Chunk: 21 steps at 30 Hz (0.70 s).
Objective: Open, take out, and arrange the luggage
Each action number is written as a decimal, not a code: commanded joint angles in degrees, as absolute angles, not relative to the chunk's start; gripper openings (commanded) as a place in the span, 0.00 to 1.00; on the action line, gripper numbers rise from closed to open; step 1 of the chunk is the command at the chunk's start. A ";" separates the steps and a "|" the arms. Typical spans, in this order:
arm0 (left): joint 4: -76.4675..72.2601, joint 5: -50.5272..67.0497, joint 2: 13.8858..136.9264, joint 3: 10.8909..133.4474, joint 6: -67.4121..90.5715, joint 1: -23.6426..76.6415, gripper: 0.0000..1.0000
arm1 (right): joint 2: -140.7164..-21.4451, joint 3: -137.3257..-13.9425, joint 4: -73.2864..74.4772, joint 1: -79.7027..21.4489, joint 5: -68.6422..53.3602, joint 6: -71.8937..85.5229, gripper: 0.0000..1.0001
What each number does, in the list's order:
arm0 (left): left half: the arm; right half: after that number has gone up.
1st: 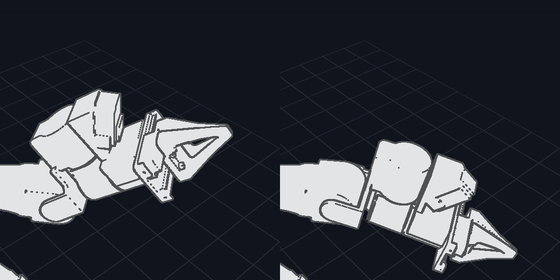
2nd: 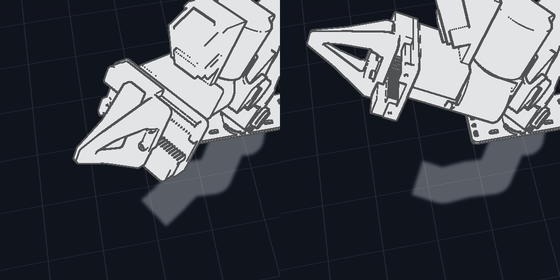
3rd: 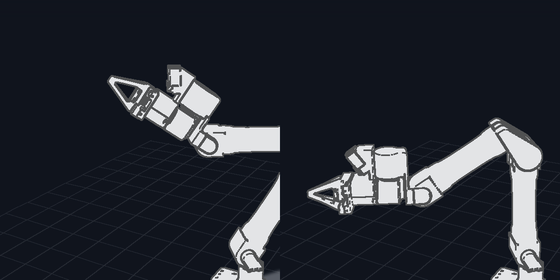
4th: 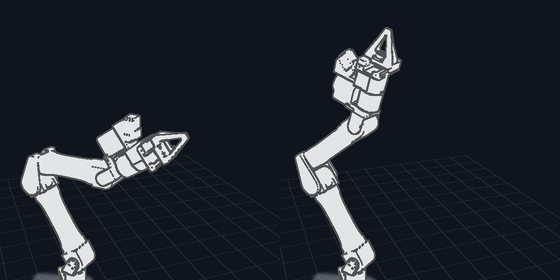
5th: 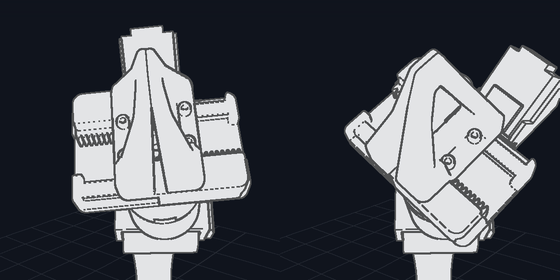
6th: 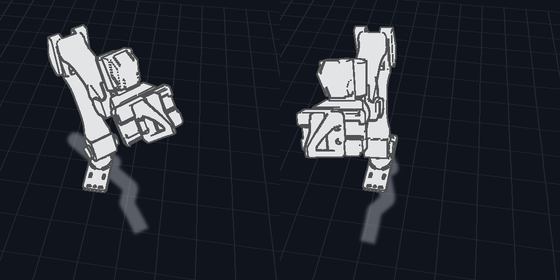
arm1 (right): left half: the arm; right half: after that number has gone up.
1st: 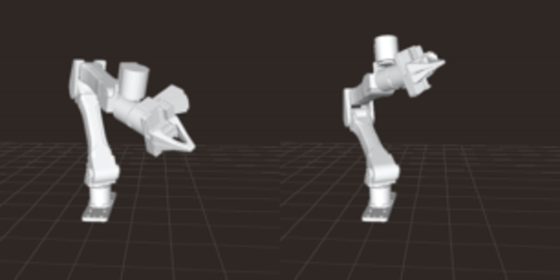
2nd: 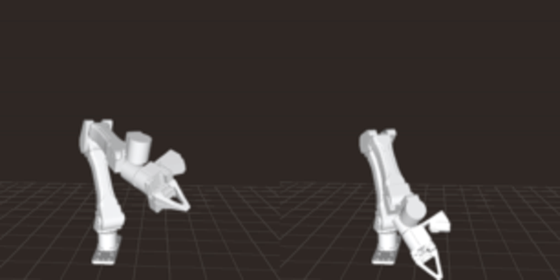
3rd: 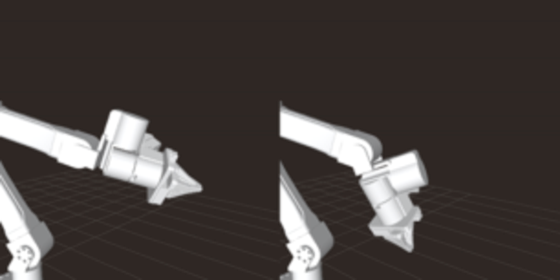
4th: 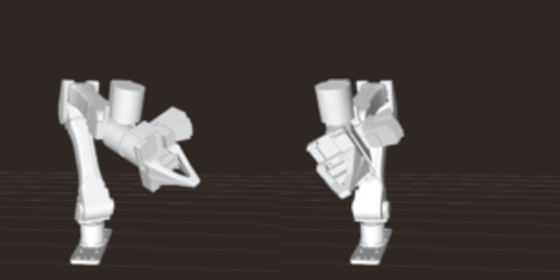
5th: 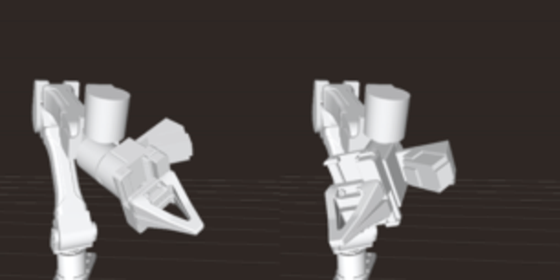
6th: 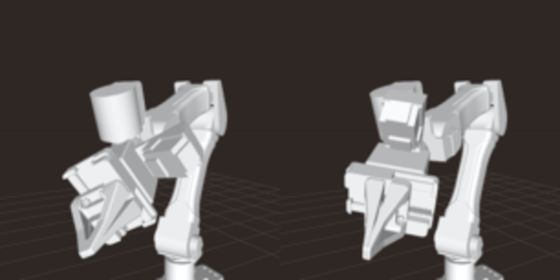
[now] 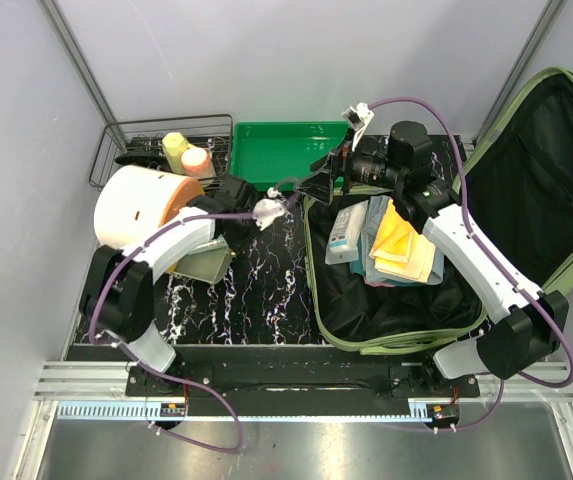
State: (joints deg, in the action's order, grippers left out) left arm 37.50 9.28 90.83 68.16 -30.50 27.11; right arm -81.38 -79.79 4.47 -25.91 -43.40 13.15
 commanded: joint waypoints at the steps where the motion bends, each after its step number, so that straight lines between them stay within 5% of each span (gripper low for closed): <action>1: 39.90 -4.63 95.62 71.54 -34.18 27.86 0.26 | -78.31 -79.89 4.57 -25.23 -42.28 11.87 1.00; 8: 40.25 -20.81 99.58 71.81 -45.07 26.55 0.25 | -78.13 -79.63 5.19 -24.96 -42.19 11.43 1.00; 21: 38.76 -27.95 103.71 70.93 -57.12 20.21 0.32 | -77.43 -79.37 5.54 -24.70 -41.57 11.08 1.00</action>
State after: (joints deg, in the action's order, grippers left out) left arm 40.03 -21.39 103.24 69.76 -52.27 21.91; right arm -79.85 -79.46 6.13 -25.10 -42.50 12.14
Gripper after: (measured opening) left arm 0.308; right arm 0.994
